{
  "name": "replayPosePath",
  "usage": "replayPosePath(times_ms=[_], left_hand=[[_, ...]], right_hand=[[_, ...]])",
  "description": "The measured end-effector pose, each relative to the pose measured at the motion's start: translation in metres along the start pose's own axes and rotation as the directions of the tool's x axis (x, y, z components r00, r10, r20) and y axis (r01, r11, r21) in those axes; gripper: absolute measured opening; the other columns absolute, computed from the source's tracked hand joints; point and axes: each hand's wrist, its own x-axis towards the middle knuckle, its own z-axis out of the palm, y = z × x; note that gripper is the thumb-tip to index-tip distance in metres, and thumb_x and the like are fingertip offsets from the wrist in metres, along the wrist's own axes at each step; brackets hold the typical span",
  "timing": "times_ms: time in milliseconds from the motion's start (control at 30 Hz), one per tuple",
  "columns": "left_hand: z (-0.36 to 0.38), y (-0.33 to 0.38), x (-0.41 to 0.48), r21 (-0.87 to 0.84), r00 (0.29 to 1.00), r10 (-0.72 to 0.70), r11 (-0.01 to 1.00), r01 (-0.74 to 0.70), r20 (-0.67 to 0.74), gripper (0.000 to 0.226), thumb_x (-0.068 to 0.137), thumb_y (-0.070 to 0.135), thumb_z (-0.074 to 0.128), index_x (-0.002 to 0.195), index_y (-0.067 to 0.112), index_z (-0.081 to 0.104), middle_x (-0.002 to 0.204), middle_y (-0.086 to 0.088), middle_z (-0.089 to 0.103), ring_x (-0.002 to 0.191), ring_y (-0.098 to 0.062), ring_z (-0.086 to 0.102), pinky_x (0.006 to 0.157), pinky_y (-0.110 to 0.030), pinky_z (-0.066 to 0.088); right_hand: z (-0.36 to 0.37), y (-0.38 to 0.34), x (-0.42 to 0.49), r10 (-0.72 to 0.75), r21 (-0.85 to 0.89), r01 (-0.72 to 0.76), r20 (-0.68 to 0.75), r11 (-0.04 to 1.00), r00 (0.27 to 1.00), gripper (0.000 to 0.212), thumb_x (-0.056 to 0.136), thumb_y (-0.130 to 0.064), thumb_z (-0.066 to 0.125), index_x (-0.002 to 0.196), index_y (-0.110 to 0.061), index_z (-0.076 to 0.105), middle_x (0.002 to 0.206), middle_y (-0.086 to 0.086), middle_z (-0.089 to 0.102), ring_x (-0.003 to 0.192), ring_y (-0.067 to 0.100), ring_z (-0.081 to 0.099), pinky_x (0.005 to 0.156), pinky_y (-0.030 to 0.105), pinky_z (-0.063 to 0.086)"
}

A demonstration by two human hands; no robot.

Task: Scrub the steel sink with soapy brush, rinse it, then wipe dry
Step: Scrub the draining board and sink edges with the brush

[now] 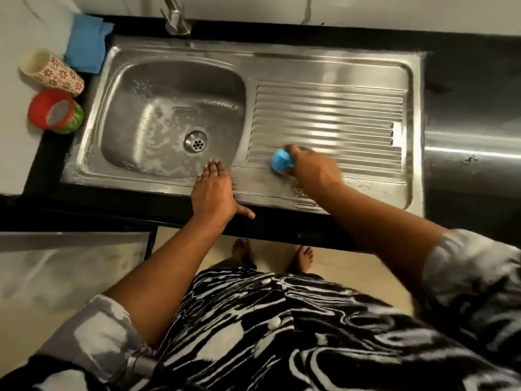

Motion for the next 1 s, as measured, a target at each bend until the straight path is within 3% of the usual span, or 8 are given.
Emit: replayPosePath(times_ms=[133, 200, 367, 467, 633, 767, 933, 1000], left_hand=[[-0.004, 0.021, -0.003, -0.005, 0.996, 0.088, 0.996, -0.088, 0.01, 0.173, 0.04, 0.08, 0.09, 0.167, 0.0, 0.003, 0.175, -0.02, 0.009, 0.163, -0.03, 0.012, 0.132, -0.041, 0.016], [-0.002, 0.041, -0.007, -0.017, 0.99, 0.141, 0.99, -0.141, 0.006, 0.172, 0.041, 0.082, 0.087, 0.167, 0.0, 0.004, 0.175, -0.019, 0.009, 0.163, -0.029, 0.012, 0.131, -0.04, 0.015], [0.012, 0.086, -0.016, -0.021, 0.975, 0.221, 0.975, -0.221, 0.011, 0.17, 0.042, 0.08, 0.089, 0.167, 0.001, 0.006, 0.175, -0.019, 0.011, 0.163, -0.029, 0.015, 0.131, -0.039, 0.018], [0.018, 0.088, -0.022, -0.023, 0.983, 0.185, 0.982, -0.185, 0.005, 0.168, 0.043, 0.079, 0.09, 0.168, 0.003, 0.006, 0.176, -0.017, 0.011, 0.163, -0.028, 0.014, 0.131, -0.04, 0.018], [0.024, 0.1, -0.027, 0.026, 0.977, 0.214, 0.976, -0.214, 0.005, 0.172, 0.043, 0.089, 0.082, 0.167, 0.001, 0.001, 0.176, -0.018, 0.006, 0.163, -0.029, 0.011, 0.133, -0.042, 0.017], [0.03, 0.137, -0.038, 0.035, 0.953, 0.304, 0.952, -0.304, 0.014, 0.171, 0.044, 0.091, 0.078, 0.167, 0.001, -0.001, 0.176, -0.019, 0.003, 0.163, -0.031, 0.009, 0.133, -0.041, 0.015], [0.036, 0.166, -0.047, 0.023, 0.94, 0.34, 0.94, -0.341, 0.025, 0.172, 0.043, 0.086, 0.082, 0.167, 0.003, -0.004, 0.176, -0.018, -0.001, 0.164, -0.03, 0.006, 0.132, -0.039, 0.011], [0.034, 0.168, -0.046, 0.029, 0.943, 0.333, 0.942, -0.333, 0.031, 0.175, 0.039, 0.085, 0.083, 0.167, 0.003, -0.004, 0.176, -0.018, -0.001, 0.164, -0.031, 0.006, 0.131, -0.039, 0.01]], right_hand=[[-0.025, 0.108, -0.067, 0.2, -0.068, -0.202, -0.036, 0.977, 0.979, 0.048, 0.101, -0.041, 0.059, 0.143, -0.029, 0.039, 0.102, 0.017, 0.071, 0.07, 0.031, 0.059, 0.06, 0.035, 0.042], [-0.03, 0.122, -0.078, 0.253, -0.093, -0.257, -0.049, 0.962, 0.966, 0.046, 0.102, -0.038, 0.059, 0.141, -0.025, 0.039, 0.099, 0.018, 0.071, 0.066, 0.026, 0.053, 0.057, 0.036, 0.044], [-0.01, 0.03, -0.026, 0.117, -0.061, -0.116, 0.02, 0.991, 0.993, 0.054, 0.1, -0.043, 0.057, 0.147, -0.025, 0.04, 0.113, 0.017, 0.07, 0.099, 0.04, 0.068, 0.069, 0.039, 0.042], [-0.008, -0.004, -0.017, 0.026, -0.08, -0.024, 0.018, 0.996, 1.0, 0.047, 0.101, -0.038, 0.055, 0.144, -0.022, 0.041, 0.113, 0.015, 0.07, 0.1, 0.039, 0.069, 0.067, 0.038, 0.042], [-0.016, 0.111, -0.077, 0.173, -0.03, -0.174, -0.016, 0.984, 0.985, 0.049, 0.102, -0.04, 0.055, 0.146, -0.029, 0.037, 0.109, 0.017, 0.07, 0.091, 0.038, 0.069, 0.067, 0.041, 0.049], [-0.036, 0.2, -0.15, 0.326, -0.146, -0.328, -0.039, 0.933, 0.944, 0.047, 0.102, -0.04, 0.057, 0.142, -0.031, 0.035, 0.097, 0.017, 0.07, 0.078, 0.038, 0.067, 0.063, 0.042, 0.051], [-0.023, 0.169, -0.128, 0.29, -0.079, -0.295, -0.073, 0.952, 0.954, 0.031, 0.106, -0.032, 0.043, 0.137, -0.025, 0.044, 0.086, 0.008, 0.062, 0.06, 0.024, 0.053, 0.055, 0.031, 0.034], [-0.028, 0.151, -0.103, 0.266, -0.058, -0.272, -0.093, 0.96, 0.959, 0.029, 0.107, -0.029, 0.039, 0.134, -0.02, 0.046, 0.086, 0.006, 0.06, 0.06, 0.021, 0.047, 0.055, 0.034, 0.033]])
